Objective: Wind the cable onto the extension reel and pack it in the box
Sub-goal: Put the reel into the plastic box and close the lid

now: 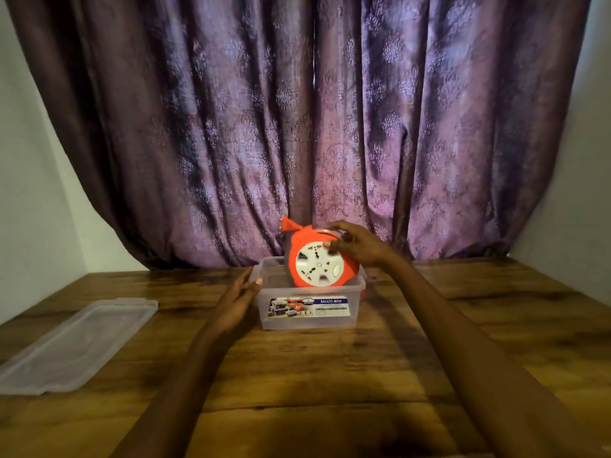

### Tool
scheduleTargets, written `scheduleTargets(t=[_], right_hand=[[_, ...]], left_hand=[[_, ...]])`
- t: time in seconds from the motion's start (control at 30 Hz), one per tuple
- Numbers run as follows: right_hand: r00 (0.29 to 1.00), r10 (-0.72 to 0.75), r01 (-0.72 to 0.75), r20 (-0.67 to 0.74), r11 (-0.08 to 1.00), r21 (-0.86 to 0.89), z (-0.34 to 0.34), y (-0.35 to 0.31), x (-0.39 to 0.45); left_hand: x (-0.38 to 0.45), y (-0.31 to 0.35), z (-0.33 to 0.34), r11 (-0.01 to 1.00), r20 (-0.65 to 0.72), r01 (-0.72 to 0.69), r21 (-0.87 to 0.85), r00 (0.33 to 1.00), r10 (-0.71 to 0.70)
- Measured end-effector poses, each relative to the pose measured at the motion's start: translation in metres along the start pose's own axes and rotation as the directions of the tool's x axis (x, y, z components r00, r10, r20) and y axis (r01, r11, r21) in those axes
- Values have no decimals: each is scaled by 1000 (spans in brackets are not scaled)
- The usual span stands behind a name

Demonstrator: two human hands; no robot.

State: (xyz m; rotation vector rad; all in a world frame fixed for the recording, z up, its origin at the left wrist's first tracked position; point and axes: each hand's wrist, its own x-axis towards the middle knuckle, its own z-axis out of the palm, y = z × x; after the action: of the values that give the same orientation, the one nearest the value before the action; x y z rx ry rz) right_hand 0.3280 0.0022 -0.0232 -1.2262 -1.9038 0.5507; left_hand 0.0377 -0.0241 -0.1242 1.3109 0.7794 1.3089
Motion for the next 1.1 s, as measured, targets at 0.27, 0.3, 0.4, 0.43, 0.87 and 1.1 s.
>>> scheduleTargets(t=[0.27, 0.3, 0.4, 0.43, 0.87, 1.1], right_hand=[[926, 125, -93, 356, 990, -104, 18, 0, 20], [918, 145, -109, 370, 987, -115, 20, 2, 23], [900, 169, -110, 401, 980, -166, 22, 1, 29], [896, 178, -114, 406, 978, -175, 23, 1, 31], [936, 250, -160, 246, 929, -333, 45, 20, 38], [974, 207, -115, 92, 802, -587, 43, 24, 34]], left_hand=[[5, -16, -4, 981, -134, -2, 193, 991, 29], [5, -17, -5, 961, -142, -6, 275, 989, 47], [4, -21, -9, 887, -150, -23, 461, 983, 103], [4, -22, -11, 858, -146, -36, 512, 981, 128], [-15, -9, 1, 684, -146, -63, 727, 959, 244], [-17, -8, 1, 658, -176, -23, 753, 956, 235]])
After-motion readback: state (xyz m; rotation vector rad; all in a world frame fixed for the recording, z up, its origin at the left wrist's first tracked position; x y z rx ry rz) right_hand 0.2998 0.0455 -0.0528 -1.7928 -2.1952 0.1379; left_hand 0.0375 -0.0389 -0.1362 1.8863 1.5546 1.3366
